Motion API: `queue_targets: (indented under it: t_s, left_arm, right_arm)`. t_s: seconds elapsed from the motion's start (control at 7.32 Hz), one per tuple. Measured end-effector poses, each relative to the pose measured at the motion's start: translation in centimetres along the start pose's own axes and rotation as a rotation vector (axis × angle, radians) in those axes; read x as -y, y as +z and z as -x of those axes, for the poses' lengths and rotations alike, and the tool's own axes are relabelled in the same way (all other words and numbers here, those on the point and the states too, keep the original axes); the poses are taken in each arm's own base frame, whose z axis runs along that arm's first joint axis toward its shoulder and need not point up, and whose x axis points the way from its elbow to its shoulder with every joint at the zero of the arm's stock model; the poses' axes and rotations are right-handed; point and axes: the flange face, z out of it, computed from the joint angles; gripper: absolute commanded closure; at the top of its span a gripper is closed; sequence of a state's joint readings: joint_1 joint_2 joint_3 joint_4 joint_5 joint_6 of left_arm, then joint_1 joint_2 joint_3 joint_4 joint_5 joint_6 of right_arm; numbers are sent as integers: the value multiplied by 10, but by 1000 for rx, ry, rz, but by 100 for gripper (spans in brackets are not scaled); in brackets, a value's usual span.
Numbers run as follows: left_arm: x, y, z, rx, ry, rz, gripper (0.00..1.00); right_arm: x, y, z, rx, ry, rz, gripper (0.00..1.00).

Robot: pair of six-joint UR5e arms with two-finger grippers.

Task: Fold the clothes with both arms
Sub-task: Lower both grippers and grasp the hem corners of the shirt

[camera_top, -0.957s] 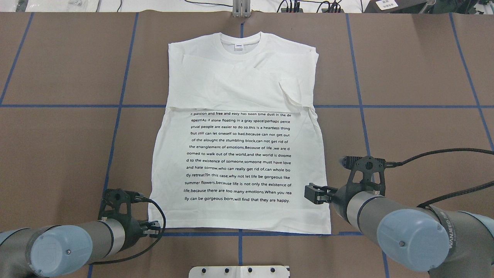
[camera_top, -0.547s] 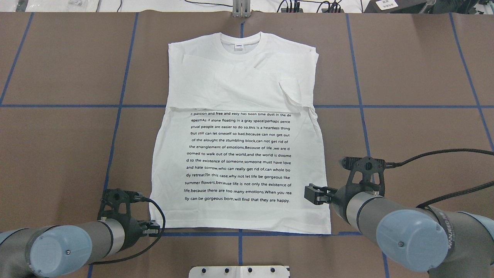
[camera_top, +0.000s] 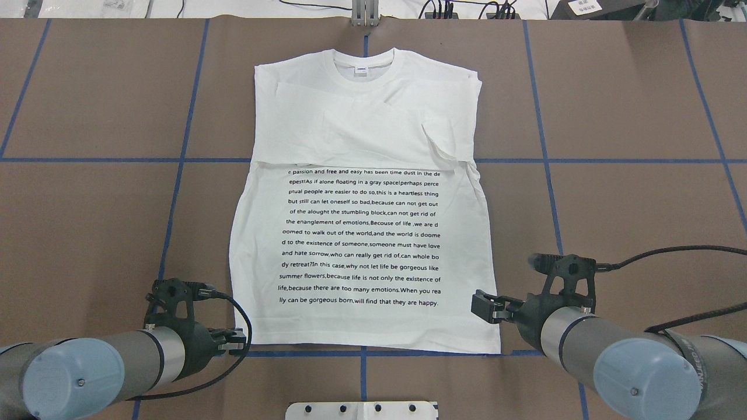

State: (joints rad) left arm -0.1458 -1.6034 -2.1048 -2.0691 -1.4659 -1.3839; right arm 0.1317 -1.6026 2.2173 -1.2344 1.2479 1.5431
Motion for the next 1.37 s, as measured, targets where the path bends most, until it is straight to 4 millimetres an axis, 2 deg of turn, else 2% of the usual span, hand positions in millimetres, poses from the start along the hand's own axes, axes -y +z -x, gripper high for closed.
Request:
queue_targets:
  t_s: [0.14,0.41,0.82,1.09,1.23,1.37]
  left_arm:
    - [4,-9,-3,-17,-5,-9,100]
    - [13,-25,-7,-39,-13,-39,100]
    - [18,-34,-9,-48,-16,-69,100]
    - [19,-34,-8,-46,-17,-81,100]
    - [20,-35,-8,-44,-17,-91,100]
    - [21,-36,-8,-44,-18,-95,100]
  right_arm:
    - [-12,5,-8,-2,6,-4,20]
    - [-43,19,-12,-13,12,-12,40]
    - [-79,44,-12,-37,-1,-27,45]
    - [-91,48,-12,-39,-13,-32,49]
    - [-93,48,-12,-39,-16,-32,61]
    - [-96,48,-12,-38,-19,-31,80]
